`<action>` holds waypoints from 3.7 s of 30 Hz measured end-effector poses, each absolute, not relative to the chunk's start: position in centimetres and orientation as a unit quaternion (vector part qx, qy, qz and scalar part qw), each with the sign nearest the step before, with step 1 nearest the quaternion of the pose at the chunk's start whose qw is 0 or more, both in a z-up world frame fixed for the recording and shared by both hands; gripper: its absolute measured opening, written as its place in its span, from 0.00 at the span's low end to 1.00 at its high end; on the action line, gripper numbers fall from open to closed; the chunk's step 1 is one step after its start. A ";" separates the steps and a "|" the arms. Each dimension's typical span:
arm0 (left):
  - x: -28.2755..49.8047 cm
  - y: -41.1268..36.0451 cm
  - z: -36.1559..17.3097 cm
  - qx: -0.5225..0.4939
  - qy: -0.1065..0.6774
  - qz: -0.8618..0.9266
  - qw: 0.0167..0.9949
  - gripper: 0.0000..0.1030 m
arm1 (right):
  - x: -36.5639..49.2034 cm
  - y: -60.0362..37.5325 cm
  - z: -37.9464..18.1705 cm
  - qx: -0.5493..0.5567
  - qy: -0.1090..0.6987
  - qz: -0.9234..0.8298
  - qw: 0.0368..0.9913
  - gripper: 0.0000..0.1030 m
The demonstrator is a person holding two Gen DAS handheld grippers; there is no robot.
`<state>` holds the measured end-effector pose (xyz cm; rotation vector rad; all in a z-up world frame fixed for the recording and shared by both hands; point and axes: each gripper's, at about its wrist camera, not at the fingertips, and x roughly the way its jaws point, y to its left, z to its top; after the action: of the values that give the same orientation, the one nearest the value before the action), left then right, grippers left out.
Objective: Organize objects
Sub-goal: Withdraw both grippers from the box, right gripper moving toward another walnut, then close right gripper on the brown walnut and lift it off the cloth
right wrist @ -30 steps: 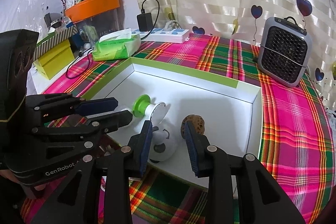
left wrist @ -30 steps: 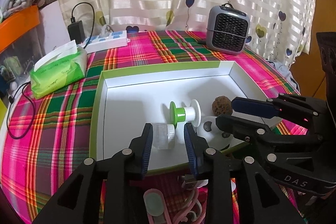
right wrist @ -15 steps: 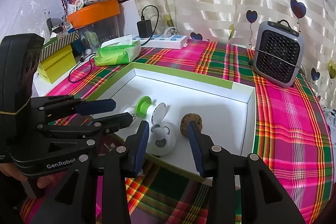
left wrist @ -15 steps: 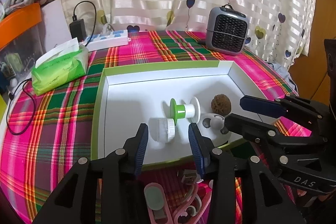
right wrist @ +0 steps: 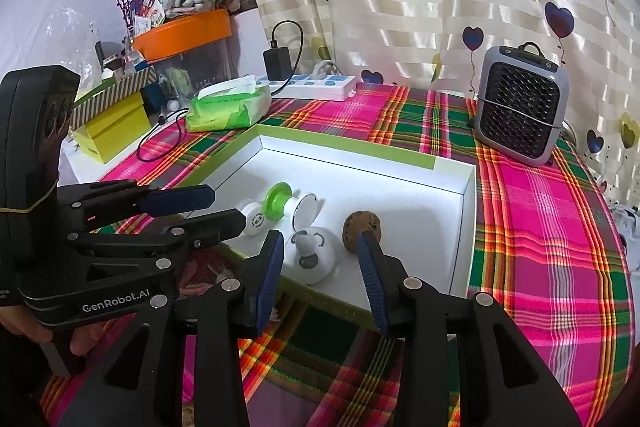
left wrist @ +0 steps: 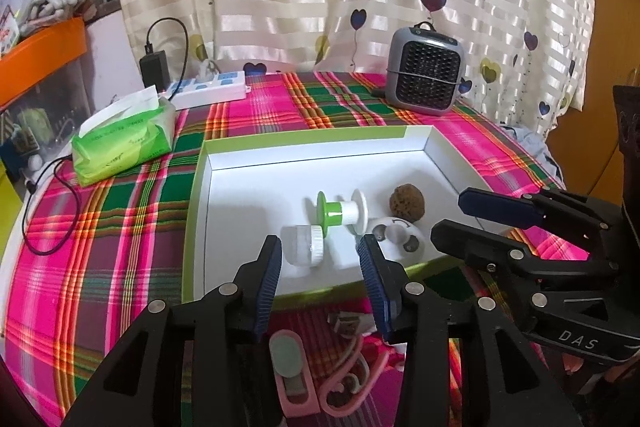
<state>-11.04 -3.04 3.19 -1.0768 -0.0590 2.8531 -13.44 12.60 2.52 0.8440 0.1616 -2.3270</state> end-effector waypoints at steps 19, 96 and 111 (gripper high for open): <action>-7.2 -2.2 3.9 -0.345 -0.022 0.937 0.047 0.38 | -8.4 13.5 3.0 0.320 0.053 -0.879 0.349 0.39; -2.2 -1.7 1.8 -0.369 -0.029 0.926 0.081 0.38 | -4.1 12.4 -0.5 0.412 0.101 -0.830 0.363 0.32; -5.6 1.1 1.5 -0.391 -0.009 0.915 0.096 0.38 | -6.1 16.4 0.0 0.409 0.054 -0.847 0.336 0.32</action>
<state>-5.62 1.08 1.50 -1.1579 -0.0266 2.7117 -6.07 16.39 -0.02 1.0673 0.1404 -2.2081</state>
